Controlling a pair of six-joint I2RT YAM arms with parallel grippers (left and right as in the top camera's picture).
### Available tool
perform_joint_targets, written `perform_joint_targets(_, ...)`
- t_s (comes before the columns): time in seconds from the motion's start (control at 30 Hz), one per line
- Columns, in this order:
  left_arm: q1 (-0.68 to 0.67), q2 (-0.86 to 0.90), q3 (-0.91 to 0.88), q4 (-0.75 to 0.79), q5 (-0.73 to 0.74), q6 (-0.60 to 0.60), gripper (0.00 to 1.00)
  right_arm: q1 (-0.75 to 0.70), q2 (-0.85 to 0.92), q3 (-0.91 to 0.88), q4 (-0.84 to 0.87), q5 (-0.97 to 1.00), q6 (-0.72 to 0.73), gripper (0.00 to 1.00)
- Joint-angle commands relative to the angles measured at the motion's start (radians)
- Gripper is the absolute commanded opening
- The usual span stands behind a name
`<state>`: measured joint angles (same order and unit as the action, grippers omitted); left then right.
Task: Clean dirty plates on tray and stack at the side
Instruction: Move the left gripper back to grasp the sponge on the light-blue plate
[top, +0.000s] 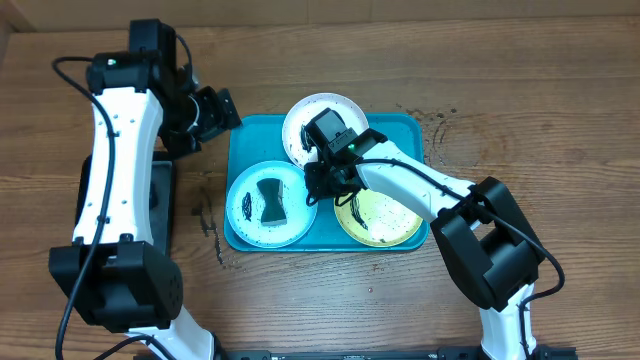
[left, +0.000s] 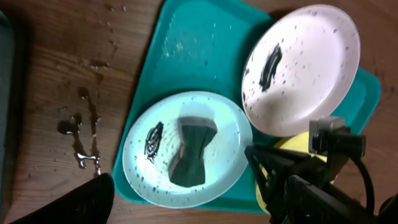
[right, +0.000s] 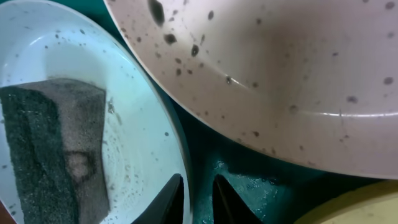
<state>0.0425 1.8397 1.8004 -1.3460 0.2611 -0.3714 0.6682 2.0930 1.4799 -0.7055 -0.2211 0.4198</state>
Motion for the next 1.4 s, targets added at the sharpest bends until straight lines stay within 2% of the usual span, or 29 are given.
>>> perform_joint_targets(0.0,-0.016,-0.007,-0.072,0.023,0.082,0.059,0.88,0.0,0.012,0.013,-0.005,0.003,0.026,0.18)
perform_joint_targets(0.13,-0.017,-0.007,-0.149,0.065,0.097,0.061,0.85,0.0,0.012,0.013,-0.011,0.003,0.027,0.17)
perform_joint_targets(0.2,-0.017,-0.007,-0.176,0.068,0.117,0.11,0.84,0.0,0.019,0.013,-0.014,0.003,0.031,0.16)
perform_joint_targets(0.43,-0.018,-0.007,-0.199,0.08,0.114,0.13,0.82,0.0,0.034,0.013,-0.007,0.003,0.056,0.11)
perform_joint_targets(0.6,-0.025,-0.005,-0.246,0.096,0.11,0.132,0.77,-0.001,0.034,0.013,0.01,0.003,0.056,0.08)
perform_joint_targets(0.73,-0.068,-0.005,-0.327,0.152,0.134,0.14,0.68,-0.001,0.034,0.013,0.021,0.003,0.056,0.04)
perform_joint_targets(0.8,-0.098,-0.005,-0.363,0.183,0.128,0.14,0.64,-0.001,0.034,0.013,0.021,0.003,0.056,0.04)
perform_joint_targets(0.83,-0.11,-0.005,-0.375,0.195,0.124,0.14,0.53,-0.001,0.034,0.013,0.021,0.003,0.061,0.04)
perform_joint_targets(0.87,-0.126,-0.005,-0.394,0.216,0.121,0.139,0.33,-0.001,0.034,0.013,0.021,0.003,0.08,0.04)
perform_joint_targets(0.9,-0.13,-0.005,-0.4,0.226,0.121,0.139,0.25,-0.001,0.034,0.013,0.021,0.002,0.083,0.04)
perform_joint_targets(0.93,-0.134,-0.005,-0.41,0.243,0.119,0.139,0.23,-0.001,0.034,0.013,0.021,0.002,0.082,0.04)
perform_joint_targets(1.0,-0.135,-0.005,-0.426,0.267,0.094,0.137,0.27,-0.002,0.034,0.013,0.02,0.002,0.082,0.04)
perform_joint_targets(1.03,-0.135,-0.005,-0.432,0.272,0.08,0.131,0.33,-0.002,0.034,0.013,0.019,0.002,0.081,0.04)
perform_joint_targets(1.07,-0.135,-0.002,-0.444,0.275,0.045,0.124,0.43,-0.002,0.034,0.013,0.016,0.002,0.081,0.04)
perform_joint_targets(1.2,-0.138,0.004,-0.455,0.296,0.045,0.111,0.41,-0.002,0.034,0.013,0.021,0.0,0.082,0.04)
perform_joint_targets(1.3,-0.148,0.004,-0.485,0.344,0.045,0.081,0.44,-0.002,0.034,0.013,0.02,-0.002,0.082,0.04)
perform_joint_targets(1.37,-0.156,0.004,-0.514,0.379,0.045,0.06,0.4,-0.002,0.034,0.013,0.017,-0.002,0.082,0.04)
